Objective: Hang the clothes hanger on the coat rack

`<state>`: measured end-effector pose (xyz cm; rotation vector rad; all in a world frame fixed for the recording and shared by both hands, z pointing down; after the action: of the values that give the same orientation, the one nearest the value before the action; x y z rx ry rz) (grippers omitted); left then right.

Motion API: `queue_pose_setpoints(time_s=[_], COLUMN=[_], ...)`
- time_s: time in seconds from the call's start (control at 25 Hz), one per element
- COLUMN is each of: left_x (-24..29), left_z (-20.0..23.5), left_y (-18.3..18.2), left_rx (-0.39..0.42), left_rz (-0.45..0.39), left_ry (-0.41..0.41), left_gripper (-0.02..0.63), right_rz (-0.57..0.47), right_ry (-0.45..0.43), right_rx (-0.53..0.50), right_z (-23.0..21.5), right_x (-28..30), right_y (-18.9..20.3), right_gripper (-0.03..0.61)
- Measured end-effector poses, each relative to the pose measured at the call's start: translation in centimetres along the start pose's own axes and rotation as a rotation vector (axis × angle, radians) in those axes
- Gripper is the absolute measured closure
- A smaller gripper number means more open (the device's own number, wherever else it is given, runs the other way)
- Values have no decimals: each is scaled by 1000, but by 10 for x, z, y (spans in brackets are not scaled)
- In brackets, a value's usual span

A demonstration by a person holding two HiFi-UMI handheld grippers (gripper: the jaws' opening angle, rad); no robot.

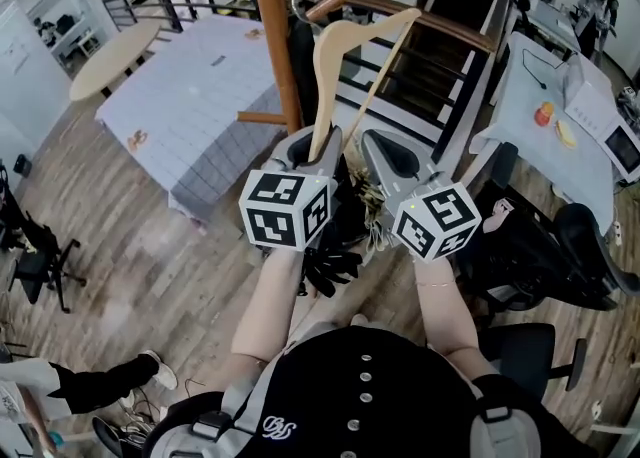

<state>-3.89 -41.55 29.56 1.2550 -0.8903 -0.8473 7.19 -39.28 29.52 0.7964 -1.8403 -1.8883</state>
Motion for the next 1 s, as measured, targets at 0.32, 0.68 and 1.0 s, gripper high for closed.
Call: queue_pose_setpoints(time_s=[0.32,0.68,1.0], left_x=[15,23,25], left_z=[-3,-5,2], left_y=[1,10,22], left_rx=[-44,-71,-153], left_rz=[18,58,78], left_ry=[-49,-59,-77], left_gripper=[572,571,571], right_rz=[19,35,41], right_ry=[-32,-55,-47], right_rx=[5,17,28], right_z=[-10,-14,-12], right_x=[2,5,2], right_y=[5,9,15], right_gripper=[583,583,583])
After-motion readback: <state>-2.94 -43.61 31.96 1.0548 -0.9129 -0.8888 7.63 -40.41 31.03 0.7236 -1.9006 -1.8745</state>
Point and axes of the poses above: the fingertips, and each gripper's own axes: x forward along the fingers, z to its left, y out of its underside, the point moved 5 cm from there along -x, backward along the fingers, and after that the axes turned 9 degrees about -y, right-handed, at the moved point
